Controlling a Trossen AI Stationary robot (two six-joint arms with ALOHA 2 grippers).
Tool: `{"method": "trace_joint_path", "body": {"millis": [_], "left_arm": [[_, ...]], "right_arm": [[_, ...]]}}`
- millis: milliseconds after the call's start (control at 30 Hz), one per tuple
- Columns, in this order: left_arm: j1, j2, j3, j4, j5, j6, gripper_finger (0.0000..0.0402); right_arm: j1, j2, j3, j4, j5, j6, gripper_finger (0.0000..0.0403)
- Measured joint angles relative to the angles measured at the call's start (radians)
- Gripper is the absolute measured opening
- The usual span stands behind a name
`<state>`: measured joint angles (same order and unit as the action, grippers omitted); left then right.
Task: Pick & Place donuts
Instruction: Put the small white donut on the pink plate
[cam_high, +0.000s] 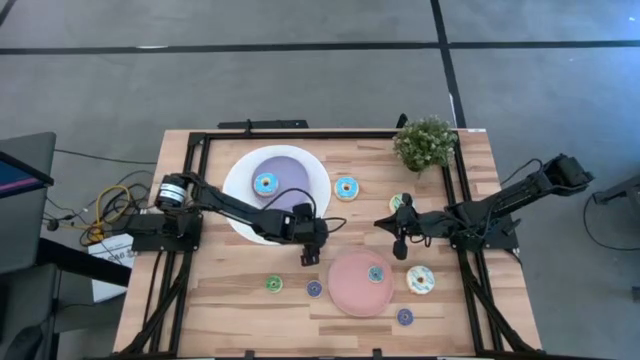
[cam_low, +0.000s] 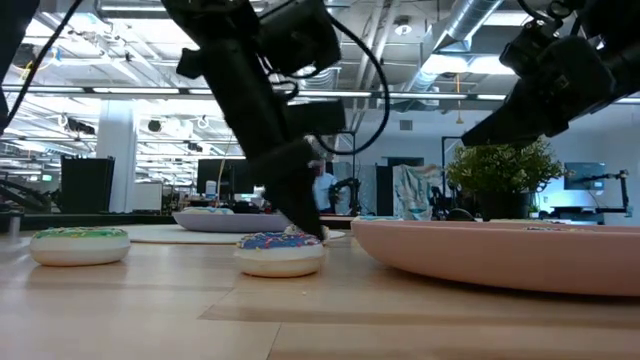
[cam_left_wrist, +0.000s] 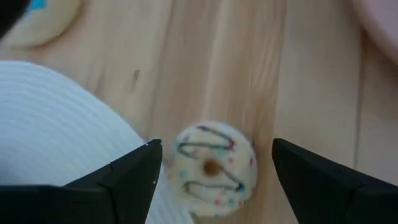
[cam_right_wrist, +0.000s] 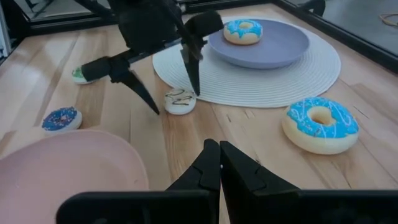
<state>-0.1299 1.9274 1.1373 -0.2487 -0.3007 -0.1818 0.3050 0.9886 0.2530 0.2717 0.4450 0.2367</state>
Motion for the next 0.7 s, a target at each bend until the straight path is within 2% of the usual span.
{"method": "trace_joint_path", "body": {"millis": [333,700], "left_arm": [[0.001,0.013,0.0,0.017,-0.003,0.002,0.0297],[0.001,0.013,0.0,0.013,0.019,-0.004,0.0254]], "right_arm": [[0.0,0.0,0.0,-0.004,0.0,0.0,0.0001],[0.0,0.0,-0.001,-0.003,0.0,0.0,0.0001]]}}
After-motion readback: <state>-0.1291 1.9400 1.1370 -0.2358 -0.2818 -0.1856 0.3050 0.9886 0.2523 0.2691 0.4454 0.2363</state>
